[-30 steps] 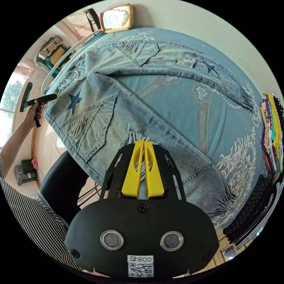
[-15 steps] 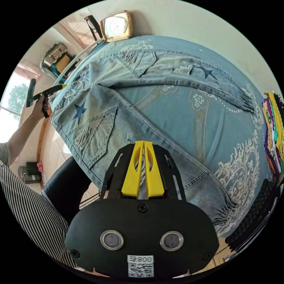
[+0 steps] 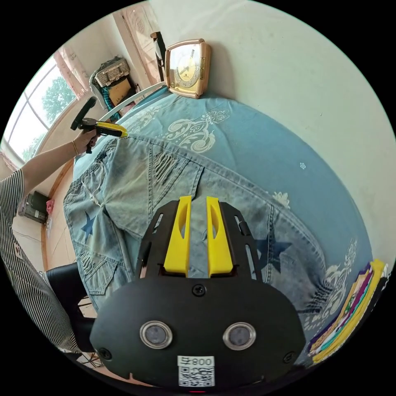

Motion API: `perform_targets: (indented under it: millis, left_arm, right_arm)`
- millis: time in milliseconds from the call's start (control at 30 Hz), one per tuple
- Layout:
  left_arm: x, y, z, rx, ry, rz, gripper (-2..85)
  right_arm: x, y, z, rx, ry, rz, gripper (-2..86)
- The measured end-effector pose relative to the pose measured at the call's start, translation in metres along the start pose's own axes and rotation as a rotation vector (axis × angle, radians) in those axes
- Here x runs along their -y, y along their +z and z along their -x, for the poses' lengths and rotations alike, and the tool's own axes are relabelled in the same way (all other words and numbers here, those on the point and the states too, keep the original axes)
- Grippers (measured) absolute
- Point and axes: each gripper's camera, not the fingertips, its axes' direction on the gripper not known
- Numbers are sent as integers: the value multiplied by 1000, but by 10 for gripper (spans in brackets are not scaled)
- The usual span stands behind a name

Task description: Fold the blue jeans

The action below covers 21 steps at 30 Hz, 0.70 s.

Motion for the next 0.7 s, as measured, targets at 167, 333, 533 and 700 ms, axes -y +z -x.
perform_targets:
  millis: [167,333,533,700]
  left_arm:
    - [33,44,-13,-30,74,100,103]
    - [43,56,-29,-61,131,67,102]
    - [60,66,-61,-43,212,83,99]
    - [67,70,-84,-47,246,87,91]
  right_arm:
    - [45,20,-14,-37,-99,67,85]
    - [69,33,-13,-92,-205,117,101]
    - [86,65,4,-109,-311,271,103]
    - [88,68,14,-95,-328,276,100]
